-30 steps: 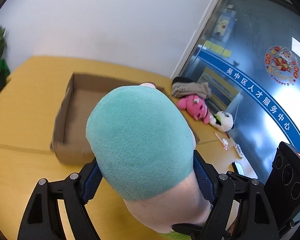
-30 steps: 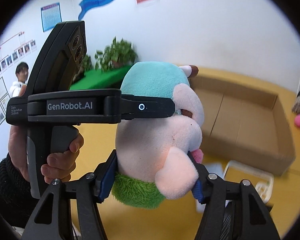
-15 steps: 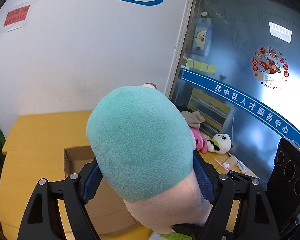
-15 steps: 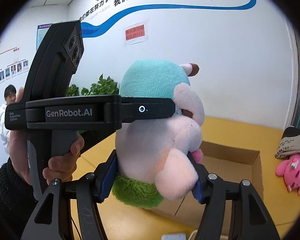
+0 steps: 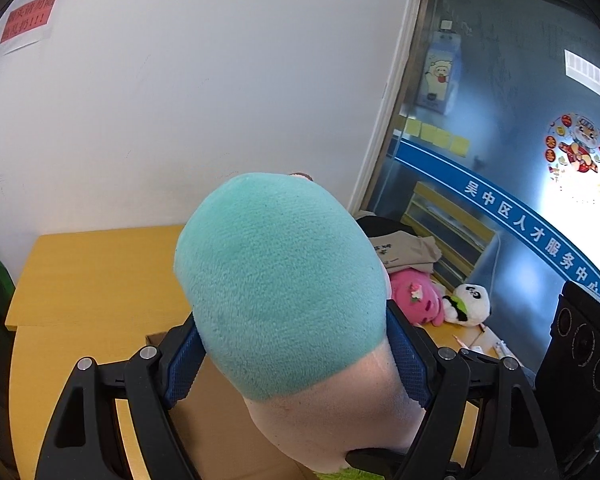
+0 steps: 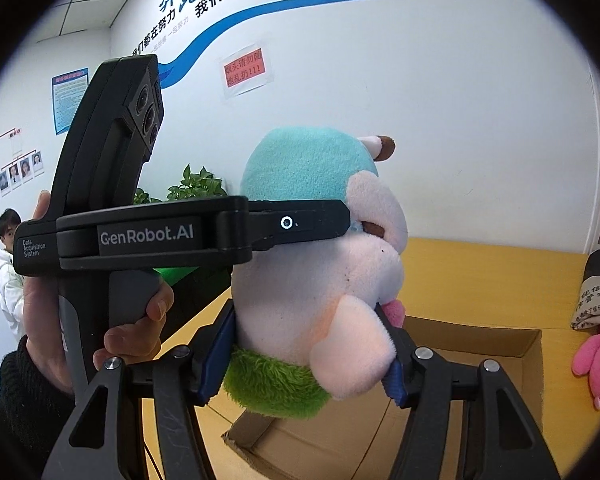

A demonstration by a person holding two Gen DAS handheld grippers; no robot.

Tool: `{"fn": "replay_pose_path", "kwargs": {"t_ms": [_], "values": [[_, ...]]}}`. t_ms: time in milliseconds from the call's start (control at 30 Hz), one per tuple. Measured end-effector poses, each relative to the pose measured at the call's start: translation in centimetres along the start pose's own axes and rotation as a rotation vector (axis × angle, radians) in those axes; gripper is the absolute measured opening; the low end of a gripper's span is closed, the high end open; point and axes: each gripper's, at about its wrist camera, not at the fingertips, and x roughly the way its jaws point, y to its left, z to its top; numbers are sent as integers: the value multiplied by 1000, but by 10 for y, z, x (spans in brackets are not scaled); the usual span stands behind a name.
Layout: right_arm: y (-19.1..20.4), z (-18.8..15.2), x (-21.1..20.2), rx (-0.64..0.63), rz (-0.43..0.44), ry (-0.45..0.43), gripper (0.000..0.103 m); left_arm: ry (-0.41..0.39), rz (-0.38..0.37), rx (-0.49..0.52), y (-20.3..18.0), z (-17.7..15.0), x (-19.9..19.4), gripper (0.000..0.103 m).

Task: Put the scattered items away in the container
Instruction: 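Lift and carry the plush pig with the right gripper over the cardboard box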

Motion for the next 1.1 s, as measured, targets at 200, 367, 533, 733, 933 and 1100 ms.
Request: {"fn": "replay_pose_path", "kwargs": {"t_ms": [200, 367, 533, 733, 933, 1100], "values": [[-22, 17, 53, 40, 6, 37, 61, 33, 15, -42, 37, 9, 38, 85], [-32, 9, 96, 87, 22, 87, 60, 92, 24, -67, 70, -2, 77, 85], [-49, -20, 148, 149, 17, 156, 60, 190, 42, -109, 101, -29, 124, 85], [-69, -79, 206, 249, 3, 278, 60, 353, 65, -144, 132, -88, 186, 85], [-72, -125, 261, 282, -48, 410, 60, 491, 143, -115, 142, -126, 226, 86], [-75, -131, 257, 331, -11, 392, 67, 509, 149, -125, 141, -132, 224, 88]]}}
